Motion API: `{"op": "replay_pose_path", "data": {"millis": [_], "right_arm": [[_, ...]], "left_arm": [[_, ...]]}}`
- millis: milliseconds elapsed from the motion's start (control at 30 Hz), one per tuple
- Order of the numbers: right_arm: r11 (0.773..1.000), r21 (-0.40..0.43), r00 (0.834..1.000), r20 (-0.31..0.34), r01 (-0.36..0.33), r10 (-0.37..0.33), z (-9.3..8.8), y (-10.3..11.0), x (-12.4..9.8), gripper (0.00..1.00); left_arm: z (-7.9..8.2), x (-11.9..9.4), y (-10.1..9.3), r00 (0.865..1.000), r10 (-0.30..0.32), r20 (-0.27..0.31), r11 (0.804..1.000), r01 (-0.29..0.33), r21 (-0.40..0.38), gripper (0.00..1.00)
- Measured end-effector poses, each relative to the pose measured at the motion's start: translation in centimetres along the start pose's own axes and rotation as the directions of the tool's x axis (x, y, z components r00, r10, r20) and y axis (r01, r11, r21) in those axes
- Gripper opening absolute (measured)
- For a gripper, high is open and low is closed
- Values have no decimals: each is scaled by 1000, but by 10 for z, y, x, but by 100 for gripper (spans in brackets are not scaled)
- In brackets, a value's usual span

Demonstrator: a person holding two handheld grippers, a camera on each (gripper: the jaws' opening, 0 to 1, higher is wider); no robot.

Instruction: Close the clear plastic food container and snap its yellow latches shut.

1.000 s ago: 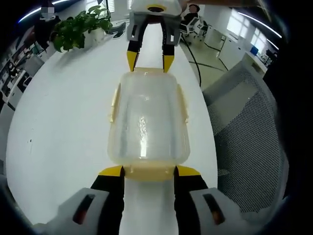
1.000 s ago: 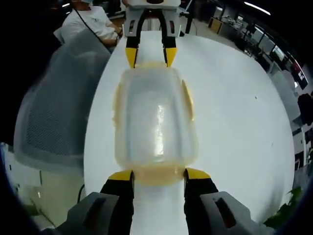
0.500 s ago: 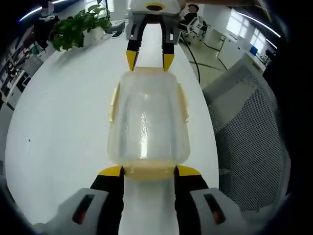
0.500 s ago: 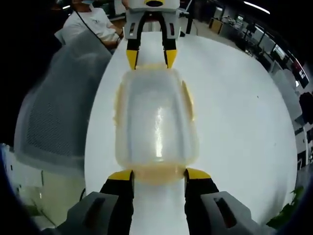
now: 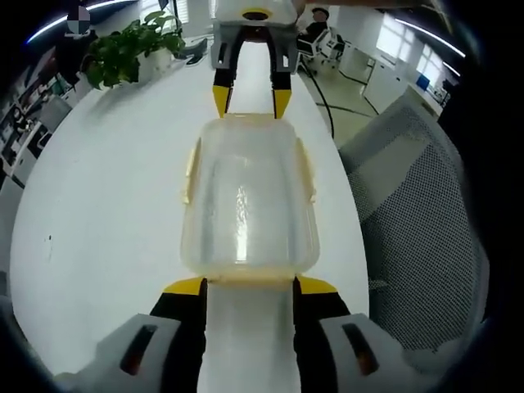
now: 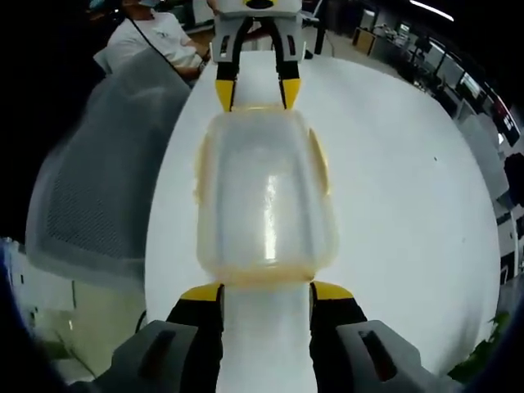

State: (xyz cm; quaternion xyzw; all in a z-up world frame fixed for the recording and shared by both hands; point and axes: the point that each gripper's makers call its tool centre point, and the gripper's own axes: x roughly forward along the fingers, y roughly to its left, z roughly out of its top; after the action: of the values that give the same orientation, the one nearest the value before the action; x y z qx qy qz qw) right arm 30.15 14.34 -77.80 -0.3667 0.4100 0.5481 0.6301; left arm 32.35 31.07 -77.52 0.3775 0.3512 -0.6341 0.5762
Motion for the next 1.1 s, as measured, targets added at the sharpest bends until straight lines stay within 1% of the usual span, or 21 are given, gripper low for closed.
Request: {"op": "replay_pose_path", "data": {"millis": [67, 100, 133, 233, 300, 333, 400, 433, 467, 500, 533, 567, 600, 633, 767, 800, 867, 933, 967, 1033, 1100], "right_arm": [[998, 61, 1000, 27, -1, 0, 3, 1, -5, 41], [992, 126, 998, 60, -10, 2, 6, 2, -8, 43], [986, 166, 997, 77, -10, -3, 7, 1, -11, 43], [958, 285, 989, 138, 11, -53, 10, -4, -21, 43], [939, 345, 986, 147, 21, -76, 7, -5, -24, 43], [928, 372, 984, 155, 21, -84, 6, -6, -25, 42], [895, 446, 977, 187, 5, -99, 3, -6, -26, 42], [877, 481, 975, 193, 1, -107, 2, -7, -27, 41], [855, 519, 969, 209, 2, -130, 1, -9, -28, 41], [842, 539, 964, 224, -1, -143, 1, -10, -28, 40], [815, 579, 958, 240, -11, -158, 2, -9, -28, 40], [804, 594, 953, 253, -17, -167, 4, -8, -29, 40], [793, 609, 951, 251, -8, -183, 2, -7, -28, 39], [788, 616, 951, 245, -2, -189, 1, -6, -27, 38], [739, 673, 942, 253, -7, -222, 4, -1, -22, 38], [725, 688, 940, 255, -12, -227, 4, -1, -20, 38], [704, 710, 938, 252, -12, -239, 4, -1, -17, 38], [675, 738, 933, 258, -24, -250, 5, -2, -15, 38], [644, 764, 927, 268, -37, -264, 8, -3, -15, 37], [627, 777, 917, 286, -52, -279, 15, -4, -19, 37], [589, 806, 912, 284, -61, -295, 18, -7, -19, 37]], "left_arm": [[-4, -3, 1, 1000, 11, 3, 999, -11, -33, 40], [-5, -4, 0, 1000, 12, 9, 998, -12, -61, 40], [-5, -7, -3, 999, 5, 36, 991, 0, -137, 40], [-2, -14, -4, 993, 28, 115, 966, 3, -259, 40], [-5, -16, -5, 992, 34, 118, 951, 4, -309, 40], [-8, -17, -5, 991, 49, 122, 931, -1, -365, 40], [-8, -19, -4, 988, 79, 134, 876, -5, -481, 38], [-3, -20, -6, 981, 89, 174, 838, 21, -545, 38], [1, -20, -7, 975, 90, 204, 815, 46, -577, 38], [6, -21, -9, 967, 93, 236, 774, 79, -629, 38], [7, -21, -10, 964, 98, 247, 749, 92, -657, 38], [8, -21, -9, 959, 111, 262, 715, 106, -691, 38], [9, -21, -8, 955, 122, 270, 695, 112, -710, 38], [8, -20, -8, 955, 126, 269, 689, 111, -716, 38], [1, -17, -4, 952, 171, 255, 614, 99, -783, 39], [1, -17, -3, 945, 189, 266, 571, 115, -813, 39], [2, -18, -2, 937, 200, 286, 513, 148, -846, 39], [-1, -20, 2, 933, 229, 279, 483, 140, -864, 39], [-5, -20, 3, 934, 241, 262, 471, 124, -873, 39], [-9, -20, 3, 936, 246, 253, 444, 124, -888, 39], [-9, -19, 4, 933, 256, 255, 412, 133, -901, 39]]}}
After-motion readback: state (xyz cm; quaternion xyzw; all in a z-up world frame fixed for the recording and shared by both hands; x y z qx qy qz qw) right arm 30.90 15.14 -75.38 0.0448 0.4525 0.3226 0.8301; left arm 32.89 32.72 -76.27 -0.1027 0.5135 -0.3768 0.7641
